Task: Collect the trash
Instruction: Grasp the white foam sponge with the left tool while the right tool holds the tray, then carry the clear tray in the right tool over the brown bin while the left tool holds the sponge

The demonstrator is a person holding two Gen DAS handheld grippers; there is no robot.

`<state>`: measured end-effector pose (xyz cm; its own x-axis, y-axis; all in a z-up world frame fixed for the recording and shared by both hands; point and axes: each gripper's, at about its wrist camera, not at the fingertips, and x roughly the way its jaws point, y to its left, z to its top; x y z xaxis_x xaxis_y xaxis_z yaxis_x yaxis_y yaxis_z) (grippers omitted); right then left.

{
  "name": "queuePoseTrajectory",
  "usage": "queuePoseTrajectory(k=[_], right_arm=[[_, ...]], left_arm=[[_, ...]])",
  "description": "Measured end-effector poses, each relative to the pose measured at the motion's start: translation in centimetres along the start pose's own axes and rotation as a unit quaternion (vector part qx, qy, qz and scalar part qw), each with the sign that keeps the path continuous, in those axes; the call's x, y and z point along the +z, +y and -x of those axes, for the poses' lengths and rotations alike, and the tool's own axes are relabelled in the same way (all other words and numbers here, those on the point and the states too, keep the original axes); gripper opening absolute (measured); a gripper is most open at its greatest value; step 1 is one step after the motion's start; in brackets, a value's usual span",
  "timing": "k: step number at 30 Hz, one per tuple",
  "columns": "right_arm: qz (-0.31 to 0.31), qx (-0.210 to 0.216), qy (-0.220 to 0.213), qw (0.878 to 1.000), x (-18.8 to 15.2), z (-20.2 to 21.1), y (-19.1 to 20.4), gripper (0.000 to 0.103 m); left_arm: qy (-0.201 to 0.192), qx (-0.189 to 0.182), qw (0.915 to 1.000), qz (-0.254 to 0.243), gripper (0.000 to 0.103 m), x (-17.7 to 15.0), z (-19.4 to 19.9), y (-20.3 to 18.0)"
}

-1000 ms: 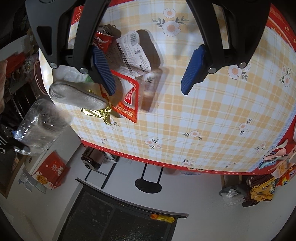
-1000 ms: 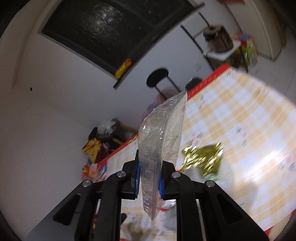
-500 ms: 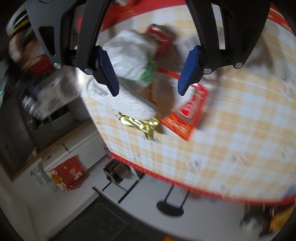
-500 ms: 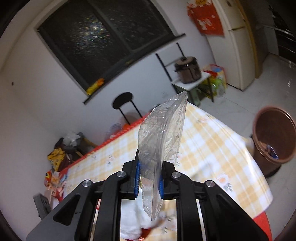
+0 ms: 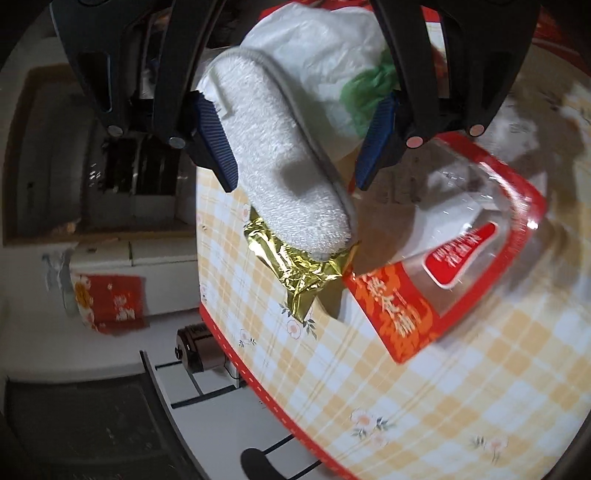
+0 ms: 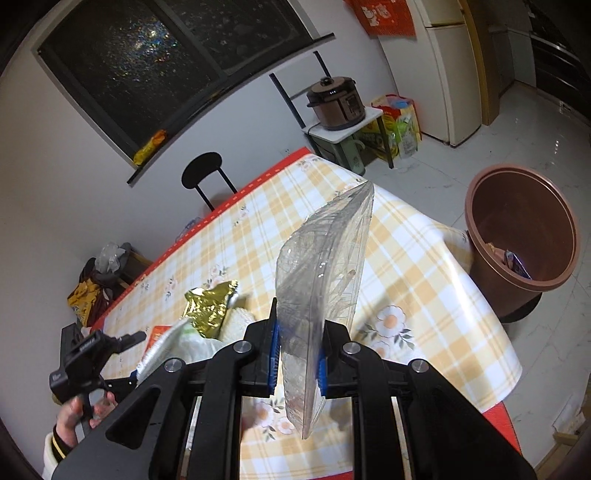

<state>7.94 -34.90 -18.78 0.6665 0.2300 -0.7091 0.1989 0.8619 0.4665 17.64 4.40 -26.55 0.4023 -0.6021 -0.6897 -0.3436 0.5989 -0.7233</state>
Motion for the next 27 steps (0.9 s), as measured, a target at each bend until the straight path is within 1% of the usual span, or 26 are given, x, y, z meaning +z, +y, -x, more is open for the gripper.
queuePoseTrajectory(k=[8,9,10,11,13,14,19,25,27], right_arm=[[-0.001,-0.008,0.006,1.000,0.4,0.4,-1.1,0.017],[-0.001,-0.008,0.006,1.000,0.3,0.5,-1.2,0.017],[-0.001,-0.009,0.006,1.000,0.3,0.6,-1.3,0.017],[-0.001,-0.009,0.005,1.000,0.4,0.7,-1.4,0.017],[-0.004,-0.010,0.005,1.000,0.3,1.0,-1.6,0.017],[-0.005,-0.010,0.004,1.000,0.3,1.1,-1.7,0.017],[-0.010,-0.010,0.001,1.000,0.1,1.6,-2.1,0.017],[-0.010,-0.001,0.001,1.000,0.0,1.9,-1.9,0.017],[-0.007,0.002,0.000,1.000,0.0,2.0,-1.8,0.017]], left_arm=[[0.011,-0.011,0.9990,0.042,0.066,0.3,-2.5,0.5],[0.012,-0.011,0.9990,0.043,0.064,0.3,-2.7,0.6],[0.012,-0.010,0.9989,0.043,0.054,0.3,-3.0,0.6],[0.013,-0.011,0.9989,0.043,0.049,0.2,-3.1,0.6],[0.011,-0.016,0.9988,0.046,0.040,0.1,-3.0,0.7],[0.009,-0.019,0.9988,0.044,0.037,0.0,-2.9,0.6],[-0.012,-0.040,0.9991,0.013,0.027,-0.3,-1.3,-0.7],[-0.042,-0.057,0.9968,-0.039,0.023,-0.8,1.7,-3.1],[-0.059,-0.059,0.9942,-0.069,0.022,-1.2,3.1,-4.4]])
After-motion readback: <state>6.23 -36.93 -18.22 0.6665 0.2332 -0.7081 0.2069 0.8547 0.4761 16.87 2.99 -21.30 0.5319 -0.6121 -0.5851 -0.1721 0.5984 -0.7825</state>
